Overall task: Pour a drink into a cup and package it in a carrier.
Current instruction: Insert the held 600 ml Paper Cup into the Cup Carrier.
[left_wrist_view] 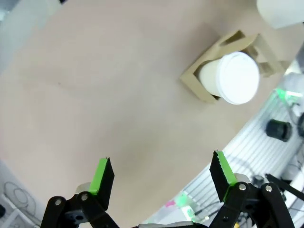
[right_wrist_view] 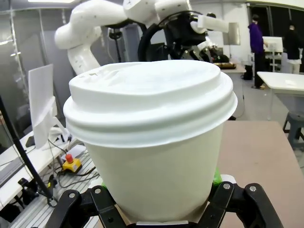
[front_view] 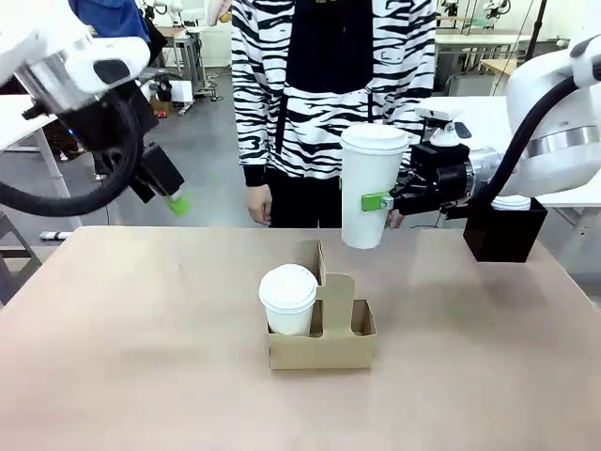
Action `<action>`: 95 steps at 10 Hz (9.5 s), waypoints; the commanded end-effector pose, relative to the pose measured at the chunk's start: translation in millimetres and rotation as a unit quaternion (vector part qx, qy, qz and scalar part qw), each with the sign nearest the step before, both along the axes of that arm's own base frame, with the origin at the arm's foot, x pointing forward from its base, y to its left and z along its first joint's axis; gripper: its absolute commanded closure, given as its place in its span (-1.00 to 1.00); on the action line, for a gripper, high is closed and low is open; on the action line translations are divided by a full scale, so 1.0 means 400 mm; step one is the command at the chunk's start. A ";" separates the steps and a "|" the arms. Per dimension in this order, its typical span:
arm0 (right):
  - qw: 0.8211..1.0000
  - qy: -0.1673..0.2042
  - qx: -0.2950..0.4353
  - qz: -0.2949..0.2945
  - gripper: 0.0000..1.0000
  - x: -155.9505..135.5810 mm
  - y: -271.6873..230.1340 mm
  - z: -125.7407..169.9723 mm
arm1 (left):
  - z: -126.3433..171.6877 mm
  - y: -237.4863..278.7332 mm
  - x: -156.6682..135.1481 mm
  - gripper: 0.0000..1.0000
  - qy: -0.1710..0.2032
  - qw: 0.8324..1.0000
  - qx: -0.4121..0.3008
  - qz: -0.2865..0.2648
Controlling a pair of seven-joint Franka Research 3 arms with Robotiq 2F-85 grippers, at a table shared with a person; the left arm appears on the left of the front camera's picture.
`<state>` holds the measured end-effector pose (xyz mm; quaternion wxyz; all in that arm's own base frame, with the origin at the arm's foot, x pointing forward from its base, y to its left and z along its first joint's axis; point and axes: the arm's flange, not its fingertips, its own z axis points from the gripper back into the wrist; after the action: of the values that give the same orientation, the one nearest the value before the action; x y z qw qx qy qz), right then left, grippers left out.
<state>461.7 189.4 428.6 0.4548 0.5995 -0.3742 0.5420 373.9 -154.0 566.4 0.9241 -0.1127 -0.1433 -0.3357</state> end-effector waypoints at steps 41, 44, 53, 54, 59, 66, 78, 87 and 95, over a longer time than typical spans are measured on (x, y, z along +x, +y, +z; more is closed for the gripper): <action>0.993 -0.053 -0.057 0.084 -0.61 -0.051 0.052 -0.399 | -0.173 0.297 0.077 -0.89 -0.133 0.990 -0.031 -0.044; 0.991 -0.067 -0.079 0.083 -1.00 -0.055 0.050 -0.393 | -0.173 0.297 0.077 -0.89 -0.133 0.990 -0.031 -0.044; 0.985 -0.069 -0.157 -0.012 -1.00 -0.051 -0.145 -0.304 | -0.173 0.297 0.077 -0.89 -0.133 0.990 -0.031 -0.044; 0.982 -0.041 -0.176 -0.056 -1.00 -0.054 -0.203 -0.283 | -0.173 0.297 0.077 -0.89 -0.133 0.990 -0.031 -0.044; 0.906 0.097 -0.299 -0.284 -1.00 -0.178 -0.441 -0.179 | -0.173 0.297 0.077 -0.89 -0.133 0.990 -0.031 -0.044; 0.888 0.069 -0.295 -0.346 -1.00 -0.157 -0.508 -0.142 | -0.173 0.297 0.077 -0.89 -0.133 0.990 -0.031 -0.044; 0.888 0.069 -0.295 -0.346 -1.00 -0.157 -0.508 -0.142 | -0.173 0.297 0.077 -0.89 -0.133 0.990 -0.031 -0.044; 0.888 0.069 -0.295 -0.346 -1.00 -0.157 -0.508 -0.142 | -0.173 0.297 0.077 -0.89 -0.133 0.990 -0.031 -0.044; 0.888 0.069 -0.295 -0.346 -1.00 -0.157 -0.508 -0.142 | -0.173 0.297 0.077 -0.89 -0.133 0.990 -0.031 -0.044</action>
<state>399.2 -12.2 372.2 0.7963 0.3012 -0.3477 0.3927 404.8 -35.6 494.9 0.8749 -0.1050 -0.2724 -0.3863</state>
